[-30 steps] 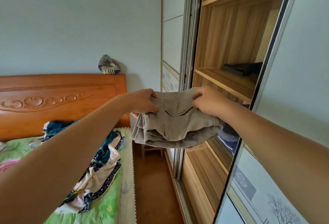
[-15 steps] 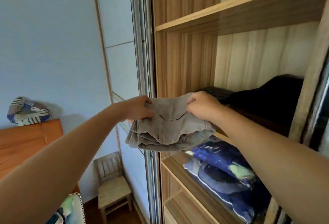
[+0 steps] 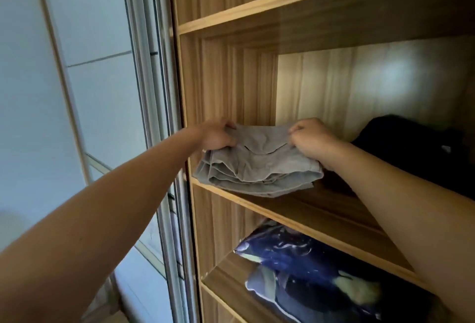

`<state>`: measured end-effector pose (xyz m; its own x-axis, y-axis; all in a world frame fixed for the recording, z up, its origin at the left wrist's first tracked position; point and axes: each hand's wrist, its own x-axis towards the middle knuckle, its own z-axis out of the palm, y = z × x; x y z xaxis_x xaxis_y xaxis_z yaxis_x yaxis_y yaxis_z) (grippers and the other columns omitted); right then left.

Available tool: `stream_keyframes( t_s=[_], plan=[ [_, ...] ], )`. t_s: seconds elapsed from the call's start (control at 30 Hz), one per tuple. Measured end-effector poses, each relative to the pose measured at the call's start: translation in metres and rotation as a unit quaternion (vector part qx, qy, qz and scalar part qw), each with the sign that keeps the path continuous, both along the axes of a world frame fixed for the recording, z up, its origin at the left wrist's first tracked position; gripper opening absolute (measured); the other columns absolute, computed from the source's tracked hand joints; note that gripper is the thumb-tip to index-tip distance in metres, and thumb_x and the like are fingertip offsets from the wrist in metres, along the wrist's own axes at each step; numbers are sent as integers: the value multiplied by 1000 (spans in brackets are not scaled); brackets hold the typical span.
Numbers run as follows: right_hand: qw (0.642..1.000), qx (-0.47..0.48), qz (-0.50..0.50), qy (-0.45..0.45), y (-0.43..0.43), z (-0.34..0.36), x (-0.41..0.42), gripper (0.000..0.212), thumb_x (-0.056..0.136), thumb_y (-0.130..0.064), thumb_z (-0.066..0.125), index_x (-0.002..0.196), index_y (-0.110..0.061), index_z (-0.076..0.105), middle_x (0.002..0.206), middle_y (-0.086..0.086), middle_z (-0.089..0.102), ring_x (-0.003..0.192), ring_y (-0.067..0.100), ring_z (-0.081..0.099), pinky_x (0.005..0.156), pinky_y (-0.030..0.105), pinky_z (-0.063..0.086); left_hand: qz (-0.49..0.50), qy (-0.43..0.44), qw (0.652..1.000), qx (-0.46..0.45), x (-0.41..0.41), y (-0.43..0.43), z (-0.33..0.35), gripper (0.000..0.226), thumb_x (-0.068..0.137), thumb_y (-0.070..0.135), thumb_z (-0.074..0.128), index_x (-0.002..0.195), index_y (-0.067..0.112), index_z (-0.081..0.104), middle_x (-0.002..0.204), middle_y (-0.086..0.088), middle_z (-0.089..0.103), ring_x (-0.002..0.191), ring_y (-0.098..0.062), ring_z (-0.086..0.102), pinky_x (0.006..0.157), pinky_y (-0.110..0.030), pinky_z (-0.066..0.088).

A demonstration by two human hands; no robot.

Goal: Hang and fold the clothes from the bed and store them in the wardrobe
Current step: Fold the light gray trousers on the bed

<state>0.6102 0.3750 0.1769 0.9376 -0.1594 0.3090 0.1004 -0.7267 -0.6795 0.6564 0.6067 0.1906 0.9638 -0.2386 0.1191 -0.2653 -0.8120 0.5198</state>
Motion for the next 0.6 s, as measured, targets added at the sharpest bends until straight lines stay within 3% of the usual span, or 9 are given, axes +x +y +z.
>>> stream_keyframes(
  t_s=[0.07, 0.17, 0.27, 0.3, 0.37, 0.4, 0.47, 0.53, 0.6],
  plan=[
    [999, 29, -37, -11, -4, 5, 33, 23, 90, -4, 55, 106, -2, 71, 107, 16, 69, 101, 35, 65, 92, 44, 56, -22, -17, 999, 26, 45, -9, 9, 57, 89, 29, 64, 144, 30, 46, 136, -4, 52, 116, -26, 54, 102, -44, 48],
    [995, 50, -88, -14, -11, 15, 77, 28, 93, -2, 53, 116, -1, 69, 116, 18, 68, 108, 36, 64, 97, 43, 54, -58, -47, 997, 21, 108, -28, 19, 53, 96, 30, 58, 147, 29, 46, 137, -4, 54, 113, -25, 56, 82, -33, 52],
    [990, 74, -118, -12, -24, 21, 116, 37, 101, -1, 42, 135, 6, 56, 136, 26, 56, 125, 41, 54, 98, 39, 48, -93, -64, 994, -1, 162, -53, 23, 42, 101, 20, 50, 143, 25, 53, 138, -7, 57, 119, -26, 56, 97, -32, 49],
    [987, 88, -134, -14, -29, 20, 129, 36, 103, -2, 40, 135, 7, 55, 137, 27, 56, 123, 39, 55, 92, 36, 47, -102, -64, 993, 1, 179, -61, 23, 42, 101, 15, 48, 142, 22, 54, 139, -8, 57, 122, -26, 55, 101, -31, 46],
    [979, 85, -182, -15, -40, 15, 152, 31, 105, -8, 42, 124, 6, 62, 127, 23, 63, 101, 31, 62, 80, 30, 47, -110, -65, 992, 21, 208, -76, 21, 44, 100, 9, 46, 142, 18, 54, 142, -10, 55, 126, -29, 53, 106, -35, 45],
    [976, 100, -191, -9, -45, 10, 164, 29, 104, -11, 45, 120, 4, 65, 123, 21, 66, 95, 28, 63, 82, 30, 51, -115, -64, 991, 30, 221, -82, 20, 45, 99, 8, 46, 142, 17, 54, 143, -11, 54, 126, -29, 53, 107, -37, 44],
    [972, 130, -196, 5, -53, -4, 182, 31, 104, -15, 47, 125, 1, 64, 126, 20, 65, 104, 30, 64, 93, 35, 53, -122, -65, 990, 32, 245, -94, 11, 45, 98, 7, 46, 142, 15, 54, 144, -11, 53, 128, -30, 52, 107, -37, 44],
    [976, 94, -191, 47, -61, -23, 195, 36, 104, -12, 46, 136, -1, 57, 134, 20, 59, 116, 33, 60, 98, 35, 50, -124, -68, 989, 49, 267, -103, -9, 44, 99, 5, 46, 142, 11, 54, 144, -14, 52, 127, -31, 52, 107, -38, 43],
    [978, 45, -165, 122, -61, -48, 199, 39, 105, -18, 45, 142, -5, 51, 132, 16, 59, 115, 30, 59, 95, 30, 49, -124, -61, 984, 111, 282, -109, -41, 38, 100, 8, 48, 138, 7, 55, 139, -17, 55, 116, -29, 56, 100, -35, 46]
  ],
)
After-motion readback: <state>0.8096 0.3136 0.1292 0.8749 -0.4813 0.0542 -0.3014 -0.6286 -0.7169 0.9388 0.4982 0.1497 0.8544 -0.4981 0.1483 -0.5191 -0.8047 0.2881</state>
